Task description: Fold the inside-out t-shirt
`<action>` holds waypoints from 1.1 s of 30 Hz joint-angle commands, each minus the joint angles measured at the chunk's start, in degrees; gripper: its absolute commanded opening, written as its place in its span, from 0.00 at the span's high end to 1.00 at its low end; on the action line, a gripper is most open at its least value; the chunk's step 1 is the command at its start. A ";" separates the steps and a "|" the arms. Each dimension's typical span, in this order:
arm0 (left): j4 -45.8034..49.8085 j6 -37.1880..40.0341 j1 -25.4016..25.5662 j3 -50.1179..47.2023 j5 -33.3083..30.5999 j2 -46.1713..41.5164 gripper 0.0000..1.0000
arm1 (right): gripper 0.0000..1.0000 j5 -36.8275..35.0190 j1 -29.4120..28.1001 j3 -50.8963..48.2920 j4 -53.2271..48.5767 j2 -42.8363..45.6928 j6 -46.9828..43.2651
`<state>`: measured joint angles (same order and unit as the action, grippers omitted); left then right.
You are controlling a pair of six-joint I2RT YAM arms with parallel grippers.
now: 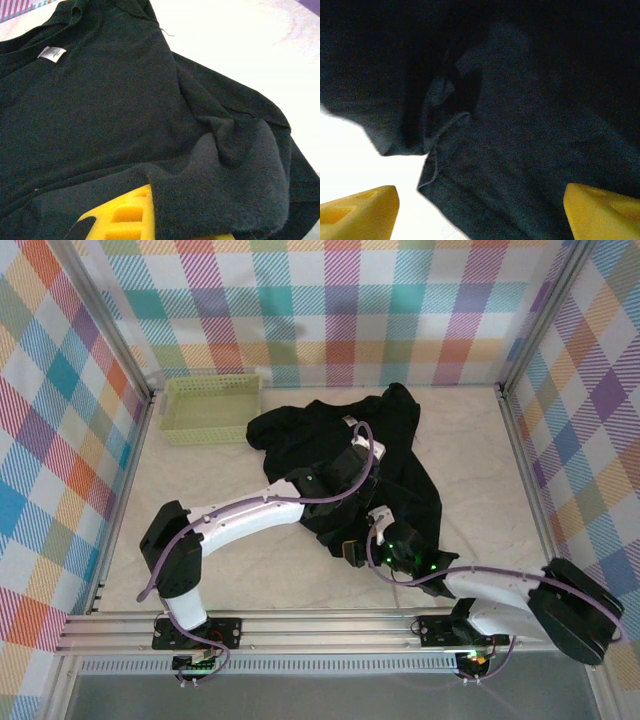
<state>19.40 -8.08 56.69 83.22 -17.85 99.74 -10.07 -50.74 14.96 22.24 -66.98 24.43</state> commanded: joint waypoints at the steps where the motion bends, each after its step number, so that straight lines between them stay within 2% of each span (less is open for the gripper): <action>1: 0.48 0.35 -0.44 2.62 1.78 -3.07 1.00 | 0.14 -5.36 -0.34 2.48 7.86 -4.88 -3.19; 7: 1.07 -0.71 -0.44 3.35 4.23 -4.81 1.00 | 0.14 -10.61 -0.03 5.29 10.37 -13.12 -1.73; 10: 1.89 -0.71 -0.39 3.64 4.69 -5.74 1.00 | 0.13 -12.11 2.24 6.30 10.71 -15.10 -0.50; 19: 6.97 -2.46 -0.44 7.95 6.15 -6.76 1.00 | 0.13 -11.49 7.95 11.50 14.30 -20.62 -2.19; 25: 10.36 -3.52 -0.41 11.06 6.48 -6.68 1.00 | 0.12 -10.00 11.99 12.87 22.39 -23.71 -2.90; 29: 11.52 -3.70 -0.44 12.77 6.76 -6.67 1.00 | 0.12 -10.04 12.33 13.30 28.11 -26.10 -5.99; 33: 12.27 -3.61 -0.44 13.96 6.43 -7.06 1.00 | 0.11 -12.13 13.45 15.30 25.44 -27.14 -5.83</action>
<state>30.50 -11.11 56.69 94.63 -12.40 95.07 -20.69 -38.13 27.86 45.15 -93.34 19.73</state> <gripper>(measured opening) 0.056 0.886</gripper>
